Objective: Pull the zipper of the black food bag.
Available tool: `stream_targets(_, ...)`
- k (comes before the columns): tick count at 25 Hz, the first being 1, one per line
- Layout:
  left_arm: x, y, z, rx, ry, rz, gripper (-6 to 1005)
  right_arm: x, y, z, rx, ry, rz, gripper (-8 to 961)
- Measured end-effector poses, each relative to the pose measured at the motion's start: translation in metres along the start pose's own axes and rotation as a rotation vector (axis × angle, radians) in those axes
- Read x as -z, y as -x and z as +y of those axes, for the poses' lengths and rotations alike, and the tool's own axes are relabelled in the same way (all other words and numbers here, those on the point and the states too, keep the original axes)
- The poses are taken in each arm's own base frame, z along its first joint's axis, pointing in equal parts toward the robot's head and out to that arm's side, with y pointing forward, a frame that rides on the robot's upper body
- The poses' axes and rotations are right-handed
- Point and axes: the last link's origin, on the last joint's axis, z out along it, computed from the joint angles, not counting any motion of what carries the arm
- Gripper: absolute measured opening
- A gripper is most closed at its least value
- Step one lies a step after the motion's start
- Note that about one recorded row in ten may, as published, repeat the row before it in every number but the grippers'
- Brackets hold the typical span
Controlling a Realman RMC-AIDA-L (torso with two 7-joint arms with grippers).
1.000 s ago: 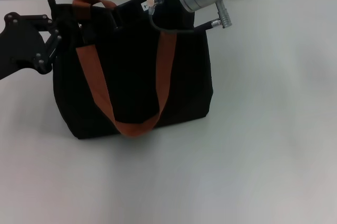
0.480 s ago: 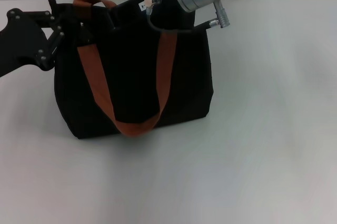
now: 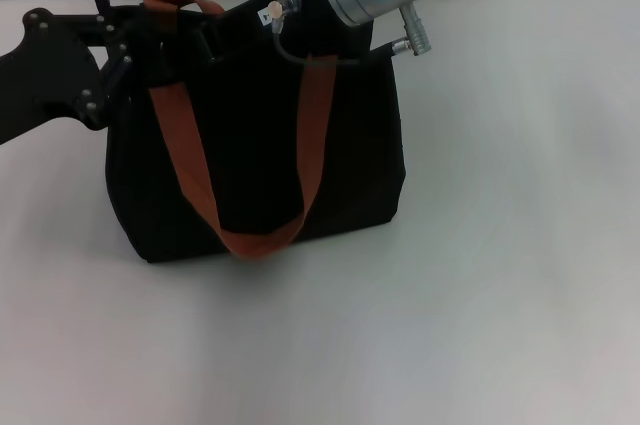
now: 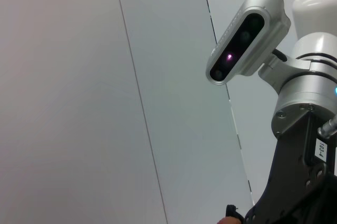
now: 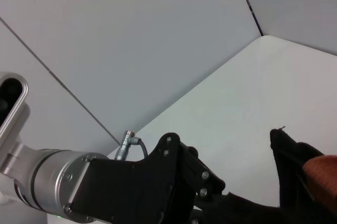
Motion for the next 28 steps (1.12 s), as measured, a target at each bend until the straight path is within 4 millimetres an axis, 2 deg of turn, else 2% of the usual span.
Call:
stream_targets(8,0.0072,0.0019,0.0002,0.004,-0.014,-0.008,84,0.0017,0.0010,-0.0022,-0.006,-0.007,-0.013,260)
stream_targets(22,0.0061,0.0004,0.0010,0.004,-0.008,0.003,89,-0.0010,0.0023,-0.0012,0.005,-0.016,-0.010,261)
stream_targets(28,0.0065,0.0001,0.0010,0.005,-0.013,0.008,90,-0.0034,0.0016,0.0005,0.019,-0.018,0.002,211)
